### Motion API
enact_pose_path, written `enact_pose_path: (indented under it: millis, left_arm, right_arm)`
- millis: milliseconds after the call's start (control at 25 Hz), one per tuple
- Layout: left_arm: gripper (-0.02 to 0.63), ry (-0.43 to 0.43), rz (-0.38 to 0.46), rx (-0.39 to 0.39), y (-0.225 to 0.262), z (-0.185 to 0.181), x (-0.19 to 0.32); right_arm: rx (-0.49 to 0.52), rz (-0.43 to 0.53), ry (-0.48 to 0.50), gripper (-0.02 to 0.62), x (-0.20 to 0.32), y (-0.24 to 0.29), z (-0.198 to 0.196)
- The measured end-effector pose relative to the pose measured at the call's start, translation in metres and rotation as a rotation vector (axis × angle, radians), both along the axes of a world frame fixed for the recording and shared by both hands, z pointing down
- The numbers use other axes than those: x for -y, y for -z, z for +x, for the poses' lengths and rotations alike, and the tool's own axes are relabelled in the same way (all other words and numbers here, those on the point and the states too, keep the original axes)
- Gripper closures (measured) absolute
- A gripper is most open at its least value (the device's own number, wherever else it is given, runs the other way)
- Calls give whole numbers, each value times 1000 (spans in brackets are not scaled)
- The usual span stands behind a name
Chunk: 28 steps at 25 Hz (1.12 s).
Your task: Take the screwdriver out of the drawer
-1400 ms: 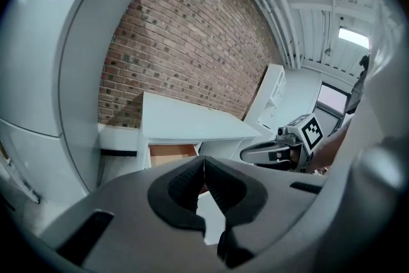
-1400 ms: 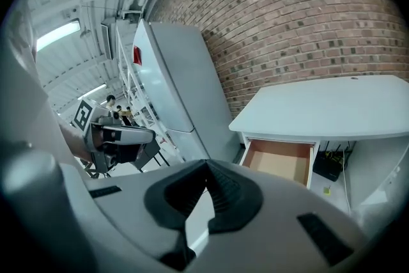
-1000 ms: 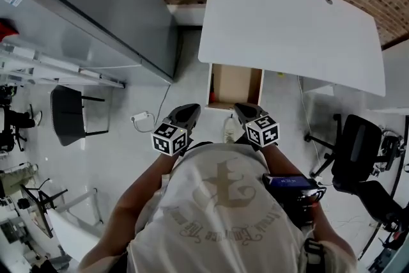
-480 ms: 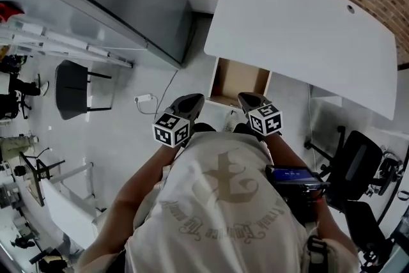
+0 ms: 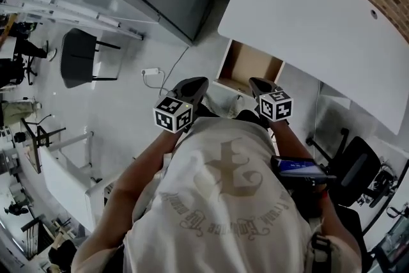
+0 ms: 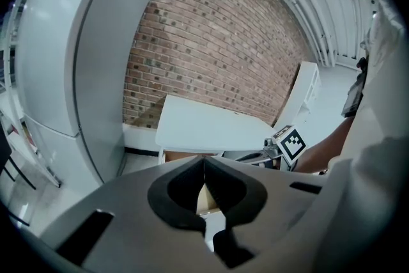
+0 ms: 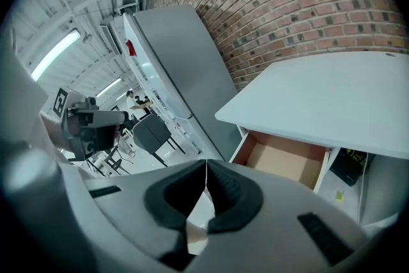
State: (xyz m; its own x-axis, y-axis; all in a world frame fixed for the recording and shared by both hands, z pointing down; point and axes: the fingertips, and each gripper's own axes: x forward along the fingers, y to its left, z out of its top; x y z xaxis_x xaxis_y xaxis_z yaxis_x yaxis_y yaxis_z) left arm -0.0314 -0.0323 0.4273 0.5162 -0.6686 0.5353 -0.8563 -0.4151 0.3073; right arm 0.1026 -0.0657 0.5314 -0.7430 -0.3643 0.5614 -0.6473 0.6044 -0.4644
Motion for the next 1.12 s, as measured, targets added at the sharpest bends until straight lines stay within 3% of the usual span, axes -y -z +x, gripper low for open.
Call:
enact_pose_path:
  millis: [1120]
  left_arm:
    - [584,99,-48,-61,-41,-37,-4]
  right_arm:
    - [-92,-147,33,572,4,-62,-31]
